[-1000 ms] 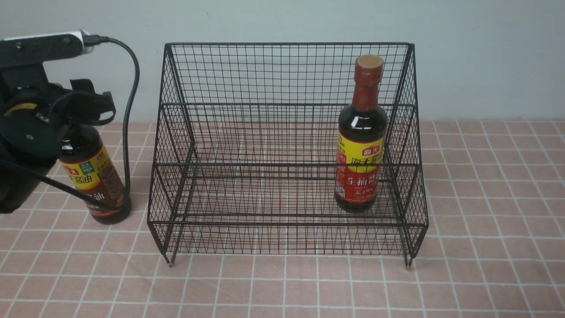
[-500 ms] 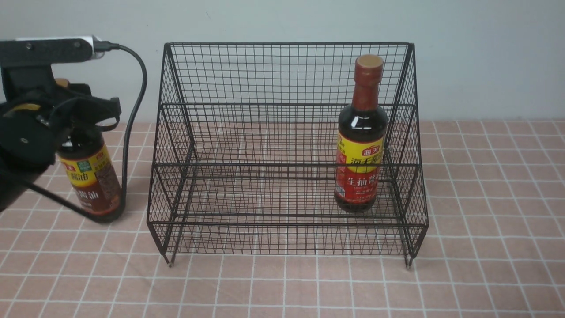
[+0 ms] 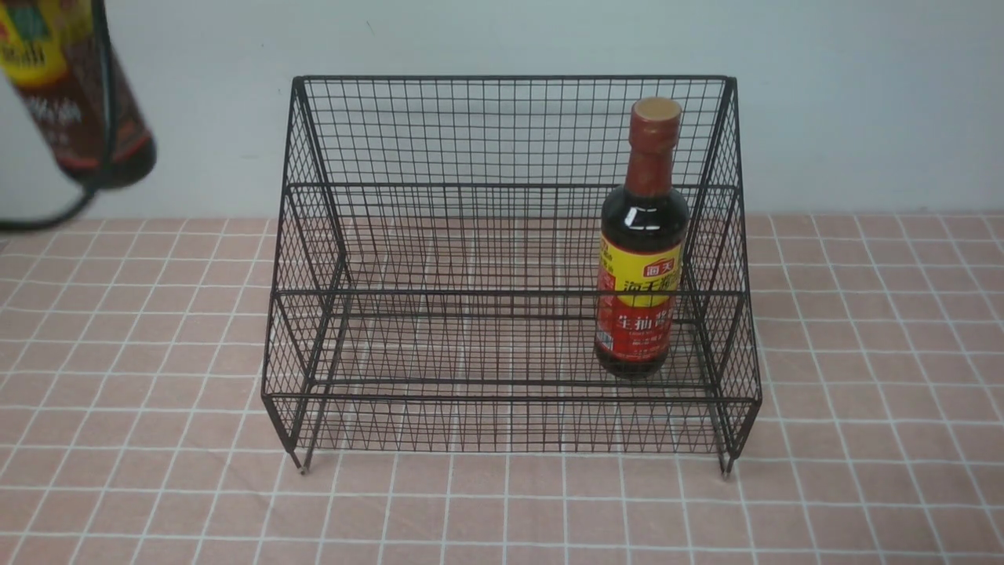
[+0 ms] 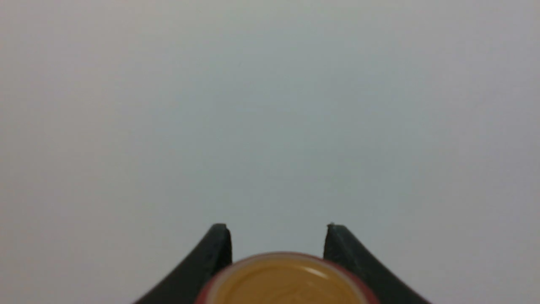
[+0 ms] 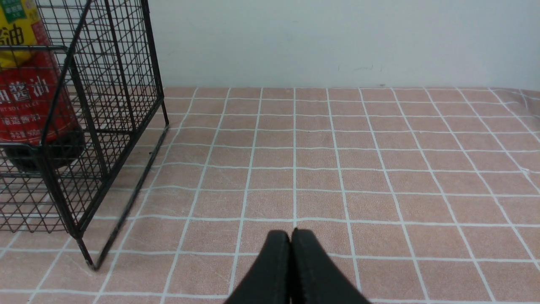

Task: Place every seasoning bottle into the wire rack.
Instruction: Use the left arm to put the condiment bottle back on the shelf

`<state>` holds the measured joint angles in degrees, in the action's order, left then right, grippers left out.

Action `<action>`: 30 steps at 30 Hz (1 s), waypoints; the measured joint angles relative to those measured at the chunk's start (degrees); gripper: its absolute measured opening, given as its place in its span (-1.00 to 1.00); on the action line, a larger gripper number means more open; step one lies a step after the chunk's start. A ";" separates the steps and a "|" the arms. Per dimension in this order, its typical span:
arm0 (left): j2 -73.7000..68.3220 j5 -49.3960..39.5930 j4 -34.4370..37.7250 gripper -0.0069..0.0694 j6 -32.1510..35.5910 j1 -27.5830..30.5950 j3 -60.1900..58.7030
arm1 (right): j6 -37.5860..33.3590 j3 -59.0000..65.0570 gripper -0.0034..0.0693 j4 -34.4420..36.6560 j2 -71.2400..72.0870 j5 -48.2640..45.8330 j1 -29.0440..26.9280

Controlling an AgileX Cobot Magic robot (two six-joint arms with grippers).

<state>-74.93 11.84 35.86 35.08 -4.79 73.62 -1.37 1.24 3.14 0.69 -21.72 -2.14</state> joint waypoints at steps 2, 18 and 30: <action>-0.36 -3.56 -0.27 -0.14 -3.62 0.00 3.54 | 0.00 0.00 -0.94 0.00 0.00 0.00 0.00; -13.20 0.00 -1.95 -0.14 -14.16 -13.44 10.63 | 0.00 0.00 -0.94 0.00 0.00 0.00 0.00; -20.79 9.32 -10.36 -0.14 -14.41 -15.34 10.74 | 0.00 0.00 -0.94 0.00 0.00 0.00 0.00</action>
<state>-95.72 21.15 25.50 20.67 -20.14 84.35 -1.37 1.24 3.14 0.69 -21.72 -2.14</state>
